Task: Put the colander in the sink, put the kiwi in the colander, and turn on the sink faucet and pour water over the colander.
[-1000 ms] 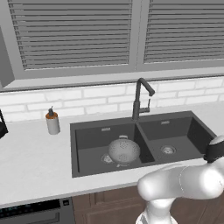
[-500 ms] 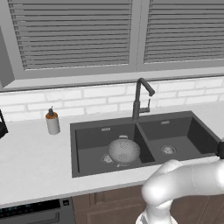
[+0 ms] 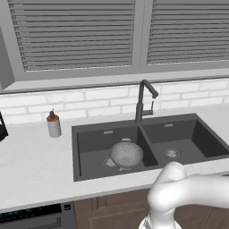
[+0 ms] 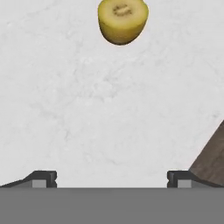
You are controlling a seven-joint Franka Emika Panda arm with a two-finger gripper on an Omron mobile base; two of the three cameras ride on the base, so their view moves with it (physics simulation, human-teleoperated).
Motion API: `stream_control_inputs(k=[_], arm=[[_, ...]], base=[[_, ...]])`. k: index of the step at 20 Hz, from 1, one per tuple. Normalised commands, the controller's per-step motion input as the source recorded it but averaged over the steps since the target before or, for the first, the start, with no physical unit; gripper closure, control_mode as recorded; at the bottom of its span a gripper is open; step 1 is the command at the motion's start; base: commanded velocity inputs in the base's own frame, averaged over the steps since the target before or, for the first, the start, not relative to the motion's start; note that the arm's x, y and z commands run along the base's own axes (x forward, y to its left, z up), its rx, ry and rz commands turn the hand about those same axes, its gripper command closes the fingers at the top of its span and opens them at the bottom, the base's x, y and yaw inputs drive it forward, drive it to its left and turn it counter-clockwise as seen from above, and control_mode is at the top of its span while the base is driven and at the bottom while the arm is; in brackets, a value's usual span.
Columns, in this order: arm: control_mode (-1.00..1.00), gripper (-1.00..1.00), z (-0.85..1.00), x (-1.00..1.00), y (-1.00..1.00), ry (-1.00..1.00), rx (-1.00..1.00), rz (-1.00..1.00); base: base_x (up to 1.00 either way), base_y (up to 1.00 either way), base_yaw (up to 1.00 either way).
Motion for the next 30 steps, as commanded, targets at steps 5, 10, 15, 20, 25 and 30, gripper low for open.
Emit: stream_control_inputs(k=[5,10,15,20,25,30], arm=[[-1.0,-1.0,-0.07,0.32,-0.36,0.0,-0.03,-0.13],[-1.0,-1.0,0.0,0.3,-0.36,0.0,0.0,-0.09],[-1.0,-1.0,0.0,0.23,-0.43,0.0,0.0,-0.08],[-1.0,-1.0,-0.07,0.19,-0.44,0.0,0.0,-0.07],[-1.0,-1.0,-0.15,0.29,-0.22,0.0,0.0,-0.04],[-1.0,-1.0,-0.15,0.24,-0.08,0.0,0.0,0.0]], base=[[0.0,0.0,0.0],[0.0,0.0,0.0],[0.0,0.0,0.0],[0.0,0.0,0.0],[0.0,0.0,0.0],[0.0,0.0,0.0]])
